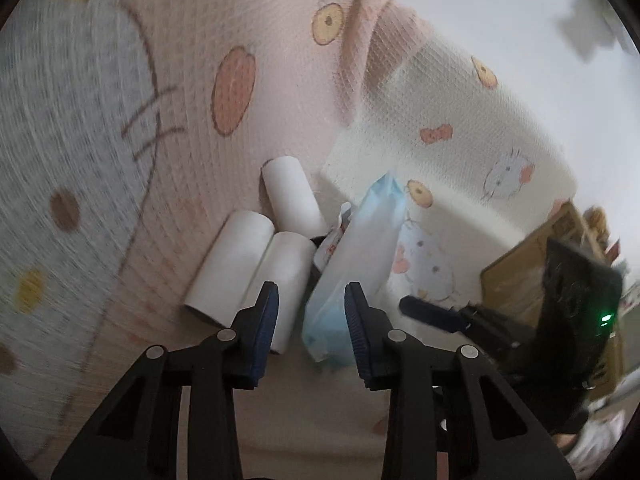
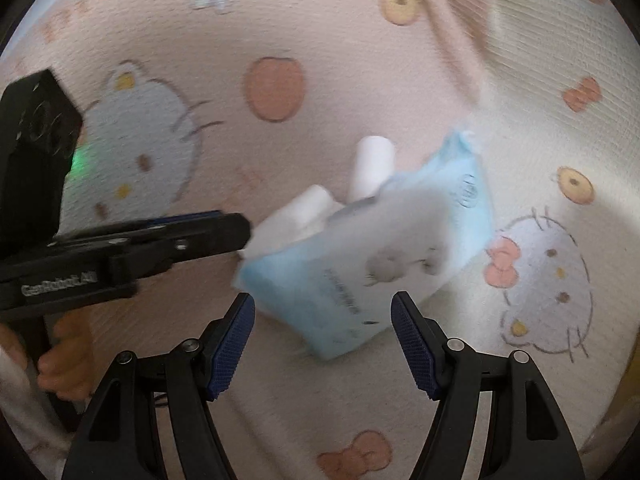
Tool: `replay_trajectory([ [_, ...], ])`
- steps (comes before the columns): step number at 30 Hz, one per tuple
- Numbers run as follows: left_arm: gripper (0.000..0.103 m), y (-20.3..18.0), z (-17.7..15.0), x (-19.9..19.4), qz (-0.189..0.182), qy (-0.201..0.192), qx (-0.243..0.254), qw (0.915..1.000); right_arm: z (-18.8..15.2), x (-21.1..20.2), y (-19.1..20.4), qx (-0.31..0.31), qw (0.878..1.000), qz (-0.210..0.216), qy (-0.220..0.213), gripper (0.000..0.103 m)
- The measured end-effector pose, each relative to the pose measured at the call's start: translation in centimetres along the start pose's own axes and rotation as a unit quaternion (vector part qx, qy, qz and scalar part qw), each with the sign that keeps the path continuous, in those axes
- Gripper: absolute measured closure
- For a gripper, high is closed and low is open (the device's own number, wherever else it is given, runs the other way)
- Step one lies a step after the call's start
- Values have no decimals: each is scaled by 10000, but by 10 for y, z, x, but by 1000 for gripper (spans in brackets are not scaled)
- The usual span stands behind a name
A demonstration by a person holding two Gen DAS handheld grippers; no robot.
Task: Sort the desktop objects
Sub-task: 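Move the left tool toward the loose white paper rolls on the bed, then lower the left tool around a white paper roll and close it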
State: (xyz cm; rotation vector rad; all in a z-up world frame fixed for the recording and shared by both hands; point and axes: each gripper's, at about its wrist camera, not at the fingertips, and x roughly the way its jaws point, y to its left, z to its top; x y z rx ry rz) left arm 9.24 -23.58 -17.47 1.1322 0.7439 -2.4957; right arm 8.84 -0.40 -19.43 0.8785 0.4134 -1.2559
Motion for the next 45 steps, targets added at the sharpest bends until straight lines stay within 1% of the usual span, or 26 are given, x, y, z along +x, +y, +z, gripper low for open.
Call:
replay_trajectory([
  [1,65,0,0,3,-96,19,-36,9999,-1,1,-5,130,9999,-1,-10,35],
  [3,65,-2,-1,9,-107,74,-25,9999,-4,2,-12,354,9994,53,-19,35],
  [4,70,-2,-2,14,-56,143,-51,9999,-5,4,-16,484,9988,93,28,35],
  [5,79,-3,-3,18,-29,215,-97,9997,-7,5,-18,577,9983,106,41,35],
  [7,90,1,-5,28,11,373,-306,9988,-10,3,-19,570,9983,85,33,35],
  [9,94,4,-7,34,80,440,-542,9975,-11,5,-16,454,9990,-55,1,35],
  [11,96,6,-8,41,46,537,-660,9964,-9,3,-11,341,9993,-165,-10,35],
  [15,97,-3,-12,48,-46,645,-605,9961,-7,-5,-12,379,9990,-203,-69,37],
  [17,97,-7,-13,52,-171,746,-580,9954,-2,-4,-12,476,9986,-235,-88,39],
  [18,97,-9,-13,53,-302,765,-565,9950,-1,-7,-12,524,9983,-221,-99,40],
  [20,97,-9,-12,55,-476,810,-645,9935,1,-15,-12,548,9979,-308,-175,42],
  [22,97,-8,-12,58,-548,889,-745,9917,6,-19,-14,645,9971,-333,-234,43],
  [23,97,-9,-13,58,-557,871,-740,9919,5,-22,-15,674,9969,-312,-264,47],
  [24,97,-9,-13,55,-528,833,-691,9927,7,-23,-16,672,9969,-297,-291,48],
  [27,97,-13,-16,43,-120,641,-436,9969,13,-25,-12,528,9969,-477,-349,54],
  [29,96,-15,-17,33,101,485,-278,9984,16,-28,-11,450,9980,-326,-309,62],
  [30,96,-14,-18,30,166,449,-232,9986,20,-25,-10,446,9986,-120,-249,63],
  [33,95,-6,-19,21,281,332,-271,9987,27,-15,-7,582,9977,338,-97,68],
  [34,95,-3,-20,17,309,267,-286,9988,30,-14,-5,584,9975,396,-69,69],
  [37,85,3,-18,10,423,82,-325,9985,40,-3,4,455,9984,339,70,71],
  [38,83,6,-17,9,480,70,-356,9982,42,2,5,453,9984,328,111,74],
  [40,79,15,-16,8,528,151,-502,9972,47,13,5,570,9972,393,266,74],
  [43,78,28,-16,6,449,244,-703,9962,51,28,7,623,9964,298,495,74],
  [45,78,32,-18,4,484,251,-703,9960,52,34,10,545,9959,318,648,74],
])
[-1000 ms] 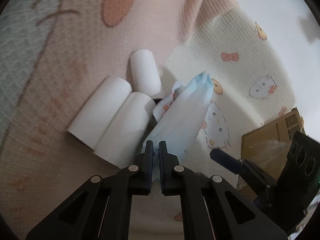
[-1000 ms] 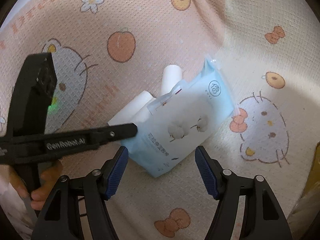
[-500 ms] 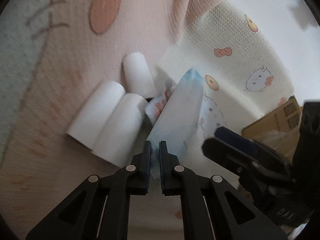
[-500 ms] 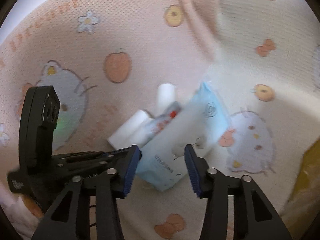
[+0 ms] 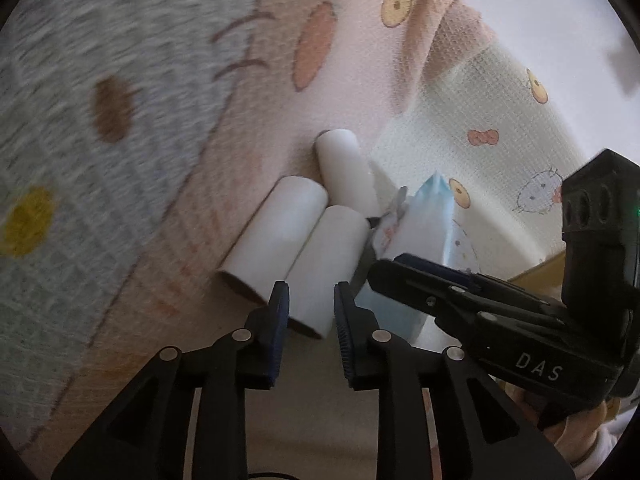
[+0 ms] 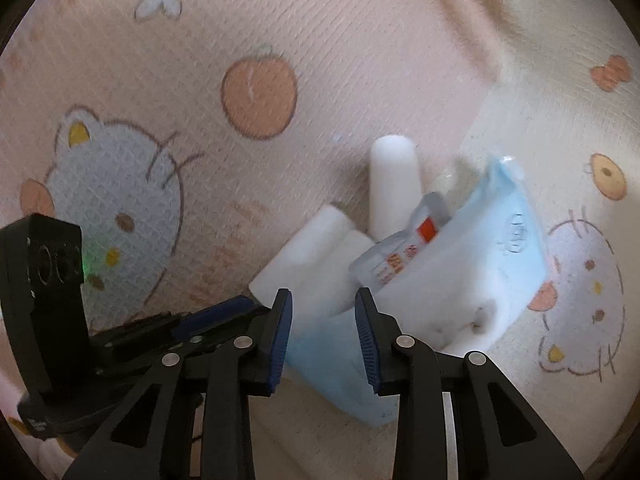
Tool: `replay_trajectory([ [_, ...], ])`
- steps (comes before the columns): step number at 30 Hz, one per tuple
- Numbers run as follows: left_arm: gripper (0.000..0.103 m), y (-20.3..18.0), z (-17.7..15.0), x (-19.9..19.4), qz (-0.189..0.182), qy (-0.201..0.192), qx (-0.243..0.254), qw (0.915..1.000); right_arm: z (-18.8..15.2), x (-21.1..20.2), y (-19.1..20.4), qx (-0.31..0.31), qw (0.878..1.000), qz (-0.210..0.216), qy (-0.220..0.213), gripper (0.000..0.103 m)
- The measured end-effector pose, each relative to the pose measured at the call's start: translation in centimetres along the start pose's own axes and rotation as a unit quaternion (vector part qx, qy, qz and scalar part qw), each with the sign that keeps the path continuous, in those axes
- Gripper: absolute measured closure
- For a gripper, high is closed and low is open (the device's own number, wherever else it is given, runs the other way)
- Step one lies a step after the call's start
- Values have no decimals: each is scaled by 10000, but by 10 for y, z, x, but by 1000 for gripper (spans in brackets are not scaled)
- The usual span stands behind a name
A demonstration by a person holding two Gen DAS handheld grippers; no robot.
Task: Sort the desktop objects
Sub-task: 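Lower the left tool around a white paper roll and close it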
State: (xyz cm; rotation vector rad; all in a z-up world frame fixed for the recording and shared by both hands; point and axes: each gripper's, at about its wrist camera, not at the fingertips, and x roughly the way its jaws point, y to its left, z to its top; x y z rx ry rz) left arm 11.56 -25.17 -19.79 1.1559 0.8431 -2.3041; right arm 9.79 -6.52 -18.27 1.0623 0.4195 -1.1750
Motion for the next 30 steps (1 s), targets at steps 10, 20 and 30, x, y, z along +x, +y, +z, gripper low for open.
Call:
replay_trajectory([
  [10,77,3,2,13,-392,393,-60,9984,-20,36,-14,337,9923,-462,1098,74],
  [20,65,-6,9,32,-263,712,155,9970,-36,17,-2,-300,9987,-232,330,74],
  [30,61,-7,17,55,-328,1229,-234,9916,-55,4,-19,-24,10000,-48,59,73],
])
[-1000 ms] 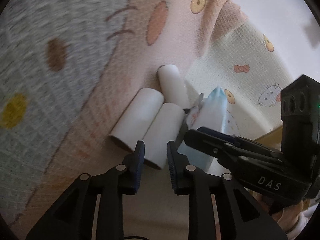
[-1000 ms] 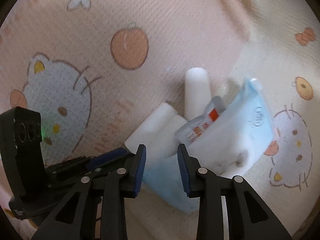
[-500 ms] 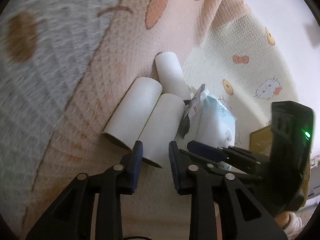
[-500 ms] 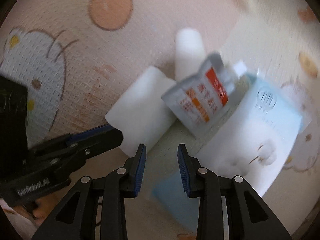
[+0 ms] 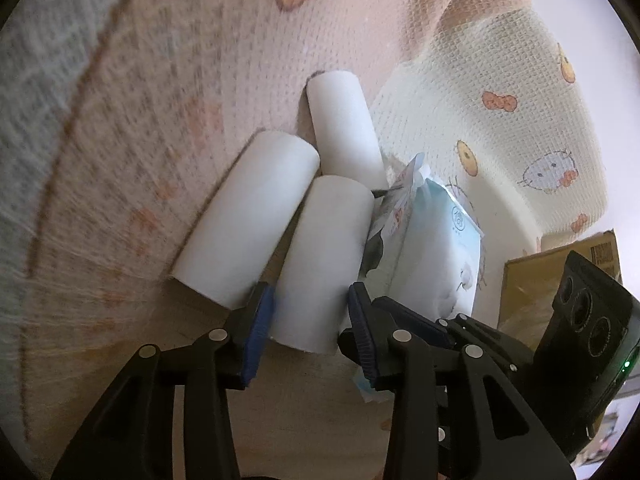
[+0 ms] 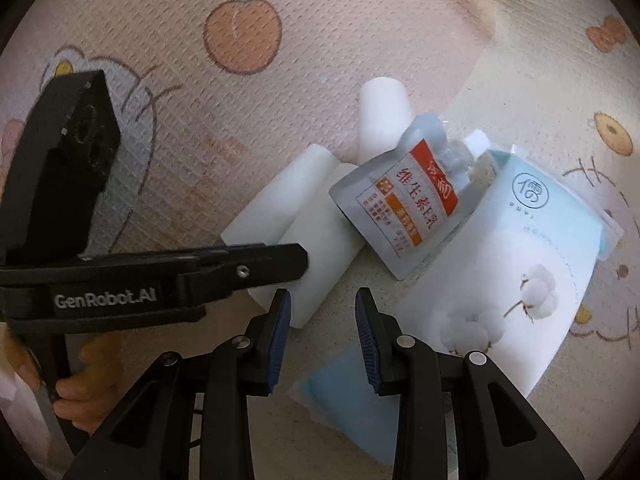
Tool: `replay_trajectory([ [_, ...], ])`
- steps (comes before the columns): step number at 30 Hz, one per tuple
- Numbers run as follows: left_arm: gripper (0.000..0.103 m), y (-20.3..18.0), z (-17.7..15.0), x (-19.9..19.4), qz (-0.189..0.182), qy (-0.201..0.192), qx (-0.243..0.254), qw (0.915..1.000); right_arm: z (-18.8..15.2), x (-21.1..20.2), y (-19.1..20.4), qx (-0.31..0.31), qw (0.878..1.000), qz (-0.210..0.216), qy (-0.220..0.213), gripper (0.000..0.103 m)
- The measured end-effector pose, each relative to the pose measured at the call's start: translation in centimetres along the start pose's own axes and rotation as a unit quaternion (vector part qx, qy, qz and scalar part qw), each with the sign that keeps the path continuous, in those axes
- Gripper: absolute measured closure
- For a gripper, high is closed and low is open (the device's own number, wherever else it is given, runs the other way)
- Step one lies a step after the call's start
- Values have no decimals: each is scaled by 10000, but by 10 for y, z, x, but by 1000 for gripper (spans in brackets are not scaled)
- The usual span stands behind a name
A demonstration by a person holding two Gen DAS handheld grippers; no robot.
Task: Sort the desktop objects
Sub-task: 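Lower the left tool around a white paper roll and close it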
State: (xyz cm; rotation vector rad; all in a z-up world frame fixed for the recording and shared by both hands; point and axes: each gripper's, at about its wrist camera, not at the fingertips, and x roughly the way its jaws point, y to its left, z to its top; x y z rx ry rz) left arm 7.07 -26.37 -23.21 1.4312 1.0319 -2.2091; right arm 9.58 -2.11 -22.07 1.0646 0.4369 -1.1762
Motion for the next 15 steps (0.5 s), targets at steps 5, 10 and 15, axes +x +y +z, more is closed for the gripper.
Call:
replay_trajectory([
  [5,61,-2,-4,2,-76,88,-178,9998,-6,-9,-6,75,10000,-19,30,73],
  [10,65,-7,-8,-1,-214,156,-122,9996,-16,-19,-5,-124,9998,-133,16,73],
  [15,64,-10,-5,-1,-230,197,-32,9995,-19,-26,-12,17,10000,-56,72,73],
])
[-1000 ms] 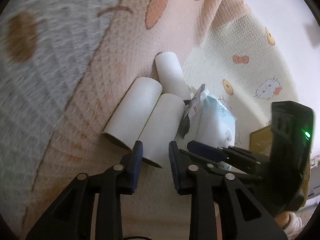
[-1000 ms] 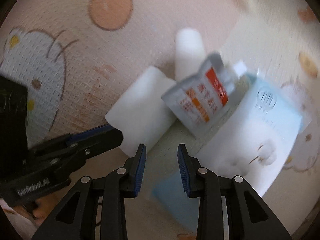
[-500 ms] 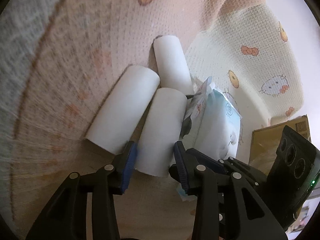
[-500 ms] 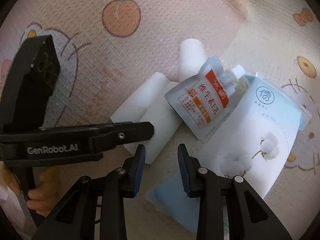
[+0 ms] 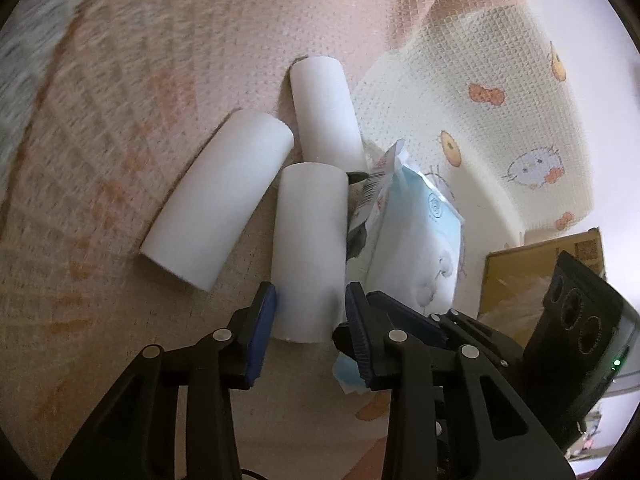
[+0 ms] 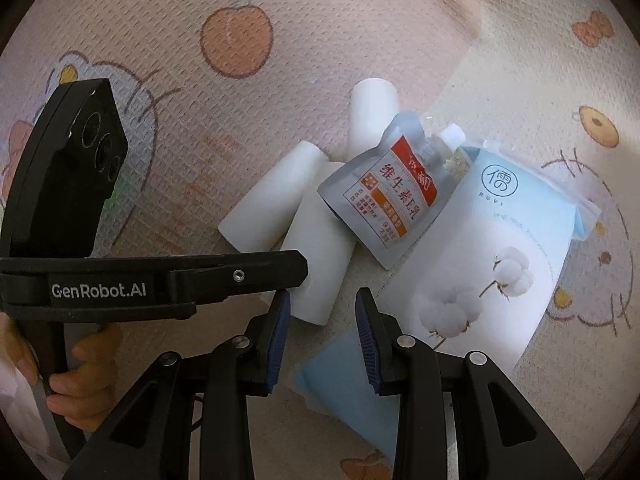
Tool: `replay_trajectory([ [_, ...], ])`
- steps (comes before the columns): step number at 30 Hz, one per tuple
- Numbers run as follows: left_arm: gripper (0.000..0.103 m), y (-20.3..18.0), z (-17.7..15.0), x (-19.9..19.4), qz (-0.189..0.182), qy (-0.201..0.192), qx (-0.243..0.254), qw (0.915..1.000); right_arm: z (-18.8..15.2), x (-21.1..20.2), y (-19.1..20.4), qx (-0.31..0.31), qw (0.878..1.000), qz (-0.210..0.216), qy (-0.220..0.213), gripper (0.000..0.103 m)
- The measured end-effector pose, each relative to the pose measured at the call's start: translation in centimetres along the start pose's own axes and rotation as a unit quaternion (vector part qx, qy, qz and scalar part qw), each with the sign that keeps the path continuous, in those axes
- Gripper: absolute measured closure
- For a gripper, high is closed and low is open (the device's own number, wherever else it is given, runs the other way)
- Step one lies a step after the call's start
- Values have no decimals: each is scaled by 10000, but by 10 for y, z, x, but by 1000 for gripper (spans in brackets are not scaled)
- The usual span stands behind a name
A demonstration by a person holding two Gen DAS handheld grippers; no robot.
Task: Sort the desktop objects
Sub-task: 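Lower the left tool around a white paper roll and close it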
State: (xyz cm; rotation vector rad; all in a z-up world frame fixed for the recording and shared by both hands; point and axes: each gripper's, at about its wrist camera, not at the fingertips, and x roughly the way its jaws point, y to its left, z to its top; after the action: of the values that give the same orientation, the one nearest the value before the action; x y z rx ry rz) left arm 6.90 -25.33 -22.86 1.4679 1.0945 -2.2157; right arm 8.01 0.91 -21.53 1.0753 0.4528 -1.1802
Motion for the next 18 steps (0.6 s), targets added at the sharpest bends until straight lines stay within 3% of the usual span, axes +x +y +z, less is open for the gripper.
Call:
replay_trajectory([
  [6,56,5,10,14,-109,220,-193,9995,-4,-1,-1,-5,9999,144,-5,73],
  [11,55,7,6,14,-249,160,-340,9990,-7,0,-8,150,9995,283,63,67],
  [18,56,-1,-8,1,-222,-36,-182,9996,-21,-5,-1,-166,9995,255,79,60],
])
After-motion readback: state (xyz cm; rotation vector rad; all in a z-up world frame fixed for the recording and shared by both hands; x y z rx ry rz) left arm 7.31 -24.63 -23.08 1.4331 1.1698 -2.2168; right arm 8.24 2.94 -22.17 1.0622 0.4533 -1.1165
